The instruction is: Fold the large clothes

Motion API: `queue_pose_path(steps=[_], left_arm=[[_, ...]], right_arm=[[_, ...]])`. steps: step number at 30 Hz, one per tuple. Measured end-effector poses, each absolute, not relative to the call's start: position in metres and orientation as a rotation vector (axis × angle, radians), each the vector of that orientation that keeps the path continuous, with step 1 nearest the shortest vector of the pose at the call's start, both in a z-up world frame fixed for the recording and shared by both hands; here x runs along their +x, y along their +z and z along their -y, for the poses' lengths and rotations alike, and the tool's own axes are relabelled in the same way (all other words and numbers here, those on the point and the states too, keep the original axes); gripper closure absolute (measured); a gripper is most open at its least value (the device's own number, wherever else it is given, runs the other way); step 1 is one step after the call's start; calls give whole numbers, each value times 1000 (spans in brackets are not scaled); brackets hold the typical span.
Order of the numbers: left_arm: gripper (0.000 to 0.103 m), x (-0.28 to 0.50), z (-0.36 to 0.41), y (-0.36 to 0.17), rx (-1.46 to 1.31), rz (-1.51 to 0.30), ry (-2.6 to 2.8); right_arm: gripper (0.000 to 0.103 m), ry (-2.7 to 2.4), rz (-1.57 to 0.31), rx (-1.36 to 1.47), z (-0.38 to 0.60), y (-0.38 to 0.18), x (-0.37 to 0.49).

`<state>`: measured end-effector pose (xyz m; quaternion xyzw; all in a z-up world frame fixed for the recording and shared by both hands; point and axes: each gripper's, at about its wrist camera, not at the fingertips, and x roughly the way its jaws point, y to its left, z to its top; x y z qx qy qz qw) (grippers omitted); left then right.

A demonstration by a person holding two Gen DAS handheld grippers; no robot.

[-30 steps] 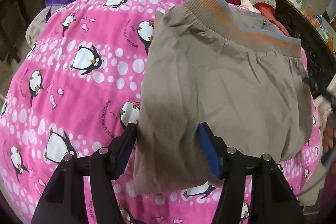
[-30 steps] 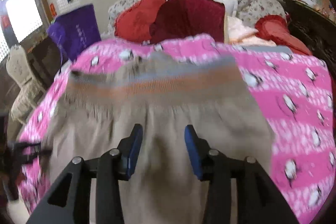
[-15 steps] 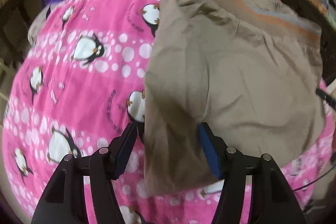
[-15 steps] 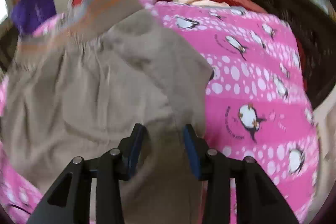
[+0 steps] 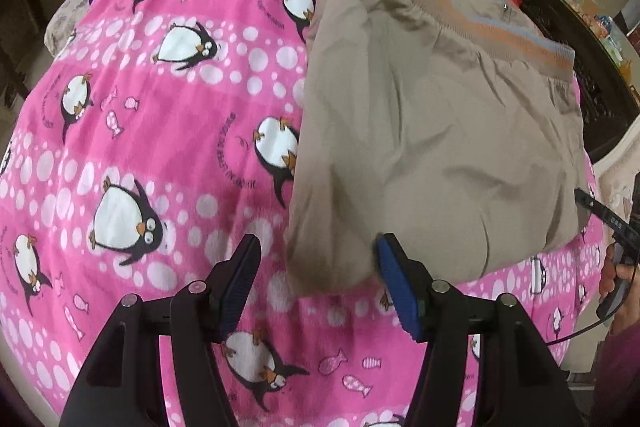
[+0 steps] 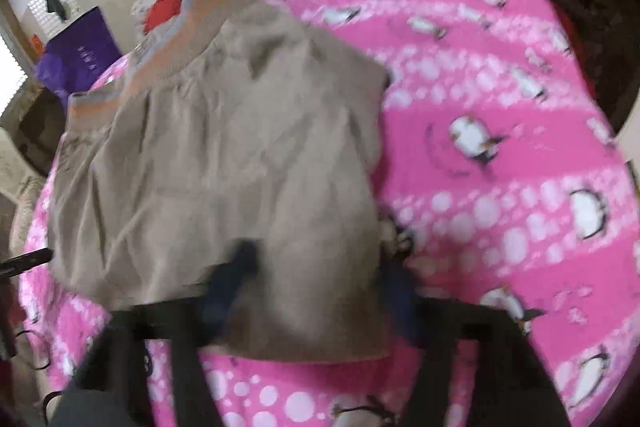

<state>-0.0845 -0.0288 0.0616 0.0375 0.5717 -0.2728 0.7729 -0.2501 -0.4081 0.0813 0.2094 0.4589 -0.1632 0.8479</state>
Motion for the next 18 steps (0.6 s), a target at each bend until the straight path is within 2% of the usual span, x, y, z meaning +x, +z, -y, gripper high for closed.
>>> queue_pose_path(steps=[1, 2, 3, 9, 10, 12, 14, 18], left_arm=[[53, -88, 26, 63, 82, -1234, -590], [53, -89, 26, 66, 83, -1226, -590], [53, -90, 26, 68, 80, -1218, -591], [53, -94, 34, 84, 50, -1161, -578], [53, -95, 40, 86, 62, -1149, -576], [53, -98, 50, 89, 99, -1124, -572], [53, -99, 59, 89, 129, -1105, -568], [53, -96, 75, 86, 161, -1101, -553]], right_arm=[[74, -362, -966, 407, 406, 84, -251], [85, -364, -953, 371, 403, 89, -254], [91, -362, -945, 345, 403, 94, -256], [93, -461, -982, 340, 414, 92, -263], [92, -475, -961, 352, 413, 99, -268], [69, -513, -912, 382, 411, 114, -276], [56, -517, -859, 422, 405, 128, -282], [56, -365, -835, 424, 372, 145, -260]])
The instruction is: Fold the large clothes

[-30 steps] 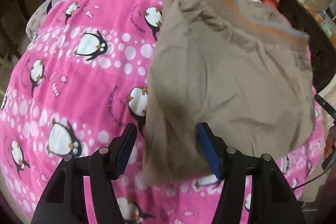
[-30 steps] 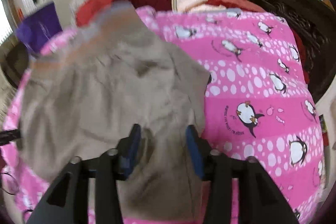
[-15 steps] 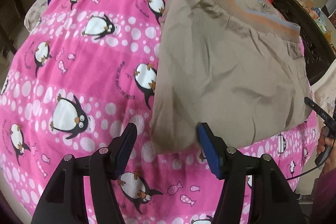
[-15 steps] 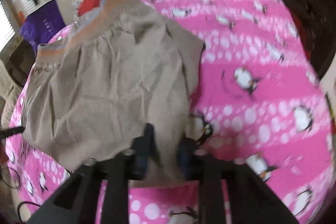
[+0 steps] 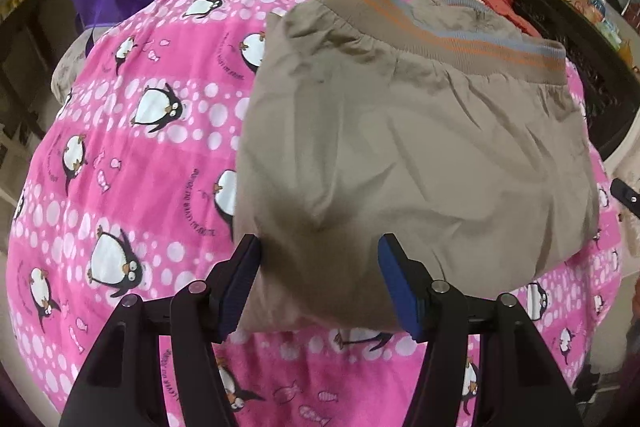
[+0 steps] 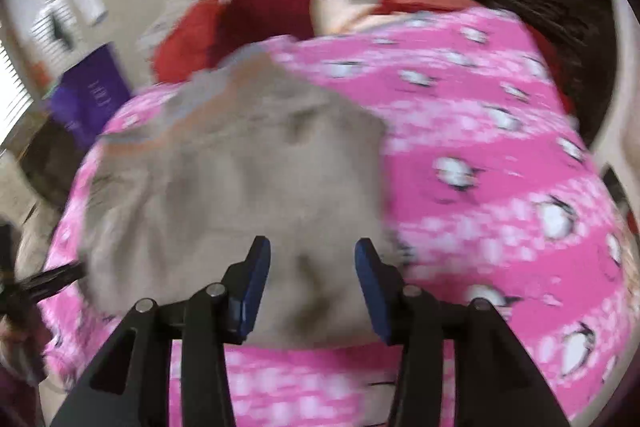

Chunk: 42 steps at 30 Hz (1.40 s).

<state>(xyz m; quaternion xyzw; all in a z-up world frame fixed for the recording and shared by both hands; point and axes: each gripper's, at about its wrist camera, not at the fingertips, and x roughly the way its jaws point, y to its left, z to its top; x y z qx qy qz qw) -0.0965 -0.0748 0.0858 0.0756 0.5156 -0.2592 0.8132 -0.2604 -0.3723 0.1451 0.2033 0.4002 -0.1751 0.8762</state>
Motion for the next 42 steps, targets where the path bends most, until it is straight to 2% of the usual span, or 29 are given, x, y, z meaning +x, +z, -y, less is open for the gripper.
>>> queue_pose_path(steps=[7, 12, 20, 21, 24, 42], left_arm=[[53, -94, 82, 86, 159, -1096, -526], [53, -90, 83, 83, 158, -1112, -514], [53, -81, 84, 80, 129, -1137, -523], [53, -80, 82, 80, 119, -1142, -527], [53, -76, 75, 82, 76, -1153, -541], [53, -49, 32, 76, -164, -1217, -515]], right_arm=[[56, -149, -828, 313, 301, 140, -197], [61, -48, -815, 298, 271, 128, -160], [61, -104, -903, 257, 268, 90, -111], [64, -115, -927, 267, 270, 82, -105], [64, -120, -948, 319, 279, 65, -102], [61, -133, -964, 301, 275, 66, -98]])
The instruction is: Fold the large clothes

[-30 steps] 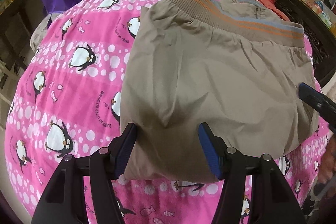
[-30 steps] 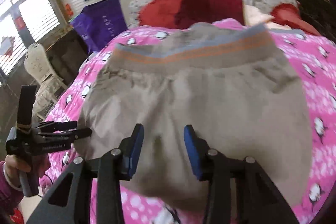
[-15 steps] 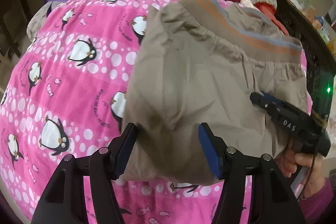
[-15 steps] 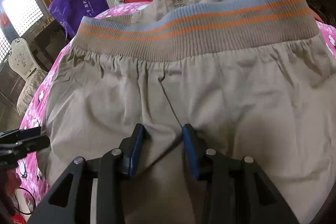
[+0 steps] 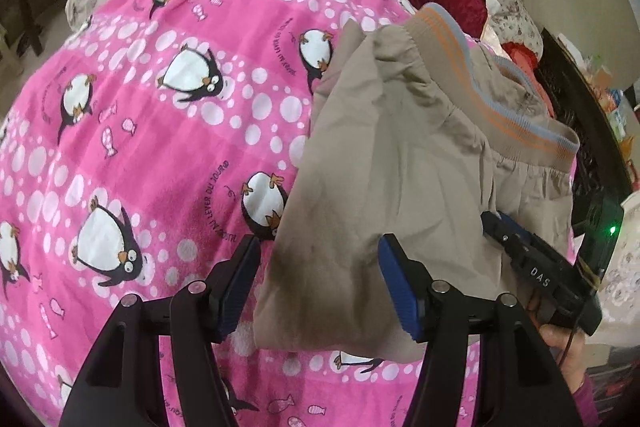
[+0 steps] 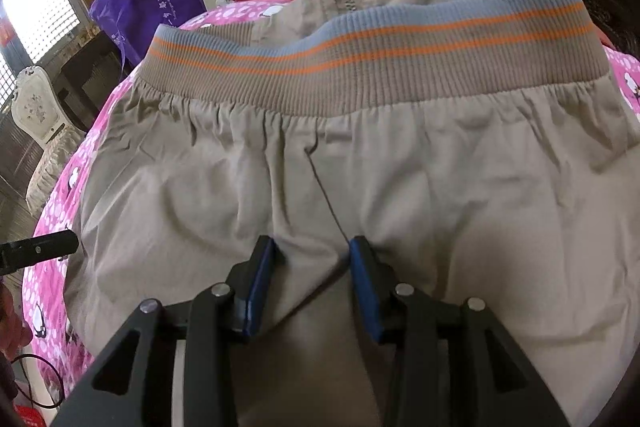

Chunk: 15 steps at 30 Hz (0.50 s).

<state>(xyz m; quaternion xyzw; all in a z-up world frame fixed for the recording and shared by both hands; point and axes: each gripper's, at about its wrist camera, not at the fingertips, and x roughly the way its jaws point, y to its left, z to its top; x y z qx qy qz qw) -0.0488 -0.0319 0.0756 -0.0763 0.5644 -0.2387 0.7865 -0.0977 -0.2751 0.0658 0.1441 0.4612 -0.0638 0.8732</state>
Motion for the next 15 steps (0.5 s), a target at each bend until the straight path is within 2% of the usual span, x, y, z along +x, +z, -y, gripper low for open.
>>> queue_pose_path(steps=[7, 11, 15], left_arm=[[51, -39, 25, 67, -299, -1241, -575], [47, -31, 29, 63, -335, -1235, -596], [47, -22, 33, 57, -343, -1228, -586]], right_arm=[[54, -128, -964, 280, 268, 65, -94], [41, -87, -970, 322, 268, 71, -95], [41, -97, -900, 366, 272, 87, -101]])
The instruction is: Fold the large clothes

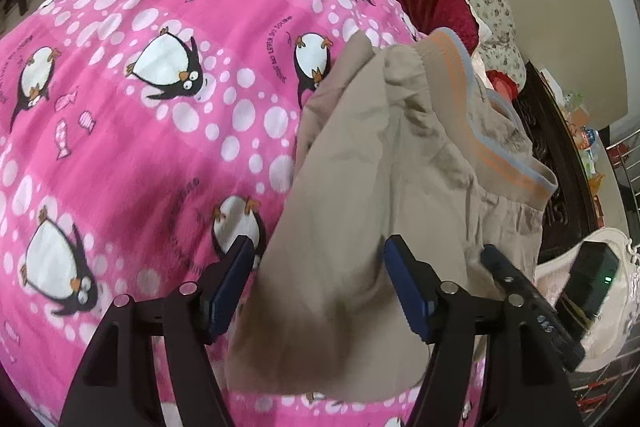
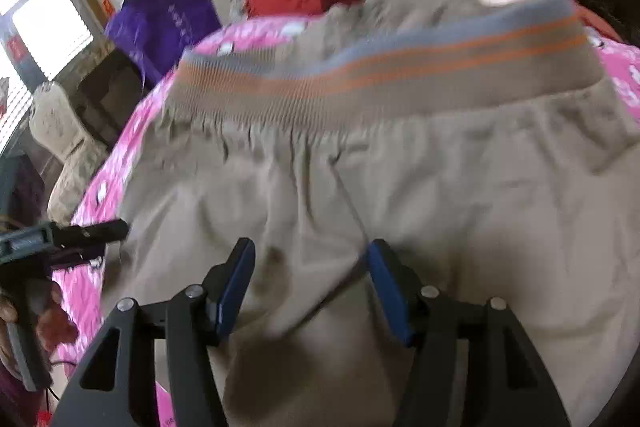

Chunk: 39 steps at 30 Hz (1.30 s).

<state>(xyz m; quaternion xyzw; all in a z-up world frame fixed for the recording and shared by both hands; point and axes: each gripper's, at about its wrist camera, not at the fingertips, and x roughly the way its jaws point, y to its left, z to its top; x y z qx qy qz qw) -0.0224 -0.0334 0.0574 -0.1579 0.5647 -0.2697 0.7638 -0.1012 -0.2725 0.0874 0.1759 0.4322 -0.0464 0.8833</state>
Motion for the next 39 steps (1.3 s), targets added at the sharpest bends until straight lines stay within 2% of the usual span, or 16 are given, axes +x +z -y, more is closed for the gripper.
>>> queue_pose_path(steps=[2, 5, 6, 11, 22, 27, 32, 34, 36, 39], left_arm=[[46, -20, 36, 55, -343, -1223, -586], [46, -15, 41, 50, -347, -1235, -600], [46, -14, 43, 48, -347, -1237, -602], [43, -9, 52, 42, -350, -1249, -613], [37, -10, 63, 38, -306, -1245, -606], [33, -13, 72, 37, -284, -1231, -586], [33, -16, 72, 37, -299, -1227, -579], [33, -16, 70, 36, -314, -1228, -585], [33, -17, 68, 36, -326, -1233, -597], [33, -15, 63, 34, -339, -1241, -612]], right_arm=[[42, -106, -877, 369, 275, 92, -101], [55, -107, -865, 355, 278, 93, -97], [56, -117, -874, 341, 278, 91, -94], [56, -133, -907, 341, 280, 64, -91], [55, -136, -864, 318, 275, 55, -97], [46, -105, -904, 311, 274, 58, -92], [43, -88, -917, 272, 268, 58, -90], [44, -87, -942, 267, 266, 62, -87], [52, -83, -935, 312, 267, 73, -89], [56, -77, -885, 338, 264, 85, -93]])
